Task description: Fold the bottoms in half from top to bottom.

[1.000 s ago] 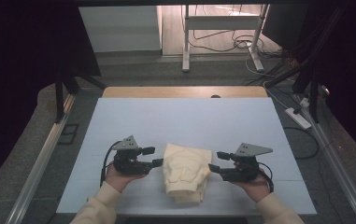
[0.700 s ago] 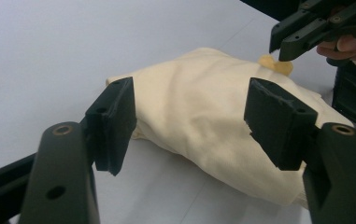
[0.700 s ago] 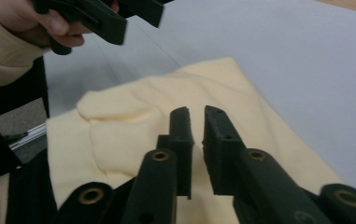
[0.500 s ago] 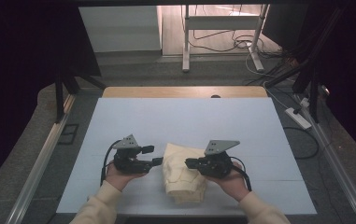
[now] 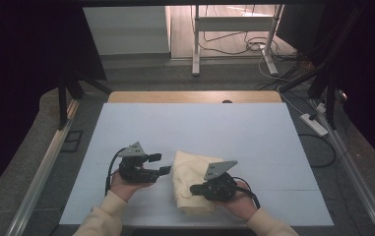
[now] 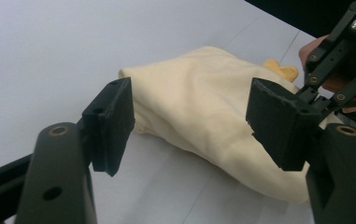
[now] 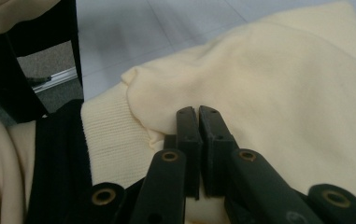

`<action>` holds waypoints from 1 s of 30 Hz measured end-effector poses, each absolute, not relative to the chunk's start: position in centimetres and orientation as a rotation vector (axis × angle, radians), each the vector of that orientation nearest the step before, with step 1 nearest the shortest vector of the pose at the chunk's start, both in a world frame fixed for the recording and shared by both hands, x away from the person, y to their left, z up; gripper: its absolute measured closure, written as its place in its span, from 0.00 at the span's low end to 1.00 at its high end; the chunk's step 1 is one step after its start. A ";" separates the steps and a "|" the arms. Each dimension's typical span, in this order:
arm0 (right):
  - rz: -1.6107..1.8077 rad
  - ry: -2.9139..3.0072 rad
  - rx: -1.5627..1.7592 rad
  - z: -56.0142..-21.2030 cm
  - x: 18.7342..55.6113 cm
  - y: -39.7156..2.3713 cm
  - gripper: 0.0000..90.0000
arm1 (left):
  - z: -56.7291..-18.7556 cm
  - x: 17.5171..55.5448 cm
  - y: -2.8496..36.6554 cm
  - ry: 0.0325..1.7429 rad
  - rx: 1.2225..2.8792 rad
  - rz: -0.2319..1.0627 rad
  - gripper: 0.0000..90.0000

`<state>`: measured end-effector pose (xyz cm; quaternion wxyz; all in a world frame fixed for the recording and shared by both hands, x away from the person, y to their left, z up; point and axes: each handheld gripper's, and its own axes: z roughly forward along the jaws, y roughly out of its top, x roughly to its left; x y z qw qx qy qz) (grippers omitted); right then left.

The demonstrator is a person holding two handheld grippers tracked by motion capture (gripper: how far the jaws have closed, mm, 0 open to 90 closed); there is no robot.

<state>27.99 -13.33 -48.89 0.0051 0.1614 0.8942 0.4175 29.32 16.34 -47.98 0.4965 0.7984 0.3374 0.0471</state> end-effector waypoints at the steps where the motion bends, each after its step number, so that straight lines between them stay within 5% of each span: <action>1: 1.304 2.804 0.505 -48.9 27.9 -13.5 0.98 | -48.0 29.3 16.3 0.817 1.934 0.114 0.36; 30: 1.381 2.787 0.532 -50.1 27.8 -15.4 0.99 | -48.0 29.3 16.6 0.823 1.928 0.124 0.36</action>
